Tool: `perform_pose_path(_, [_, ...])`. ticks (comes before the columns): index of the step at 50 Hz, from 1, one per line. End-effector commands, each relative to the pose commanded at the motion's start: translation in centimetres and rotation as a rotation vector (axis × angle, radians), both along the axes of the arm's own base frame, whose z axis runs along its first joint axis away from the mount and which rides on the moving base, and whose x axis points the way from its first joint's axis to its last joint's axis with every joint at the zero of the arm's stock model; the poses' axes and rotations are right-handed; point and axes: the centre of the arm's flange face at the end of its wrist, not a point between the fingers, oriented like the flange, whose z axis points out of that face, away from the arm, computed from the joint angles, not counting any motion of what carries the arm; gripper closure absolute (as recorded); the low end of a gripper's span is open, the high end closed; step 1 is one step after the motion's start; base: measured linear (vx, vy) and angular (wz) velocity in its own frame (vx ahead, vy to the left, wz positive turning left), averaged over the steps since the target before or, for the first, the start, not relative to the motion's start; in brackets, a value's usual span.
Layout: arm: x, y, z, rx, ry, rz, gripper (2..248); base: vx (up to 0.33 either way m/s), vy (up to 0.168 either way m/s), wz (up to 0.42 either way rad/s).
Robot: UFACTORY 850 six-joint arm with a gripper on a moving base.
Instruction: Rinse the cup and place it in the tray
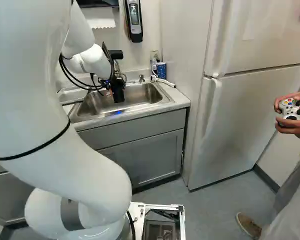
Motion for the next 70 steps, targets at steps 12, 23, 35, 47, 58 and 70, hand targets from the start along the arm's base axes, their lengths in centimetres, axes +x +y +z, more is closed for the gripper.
perform_pose_path(12, [0.0,0.0,0.0,0.0,0.0,0.0,129,0.0,0.0,0.0])
perform_pose_path(23, [0.0,0.0,0.0,0.0,0.0,0.0,129,0.0,0.0,0.0])
perform_pose_path(35, [0.0,0.0,0.0,0.0,0.0,0.0,129,0.0,0.0,0.0])
perform_pose_path(47, [0.0,0.0,0.0,0.0,0.0,0.0,129,0.0,0.0,0.0])
perform_pose_path(58, [0.0,0.0,0.0,0.0,0.0,0.0,129,0.0,0.0,0.0])
perform_pose_path(70, [0.0,0.0,0.0,0.0,0.0,0.0,129,0.0,0.0,0.0])
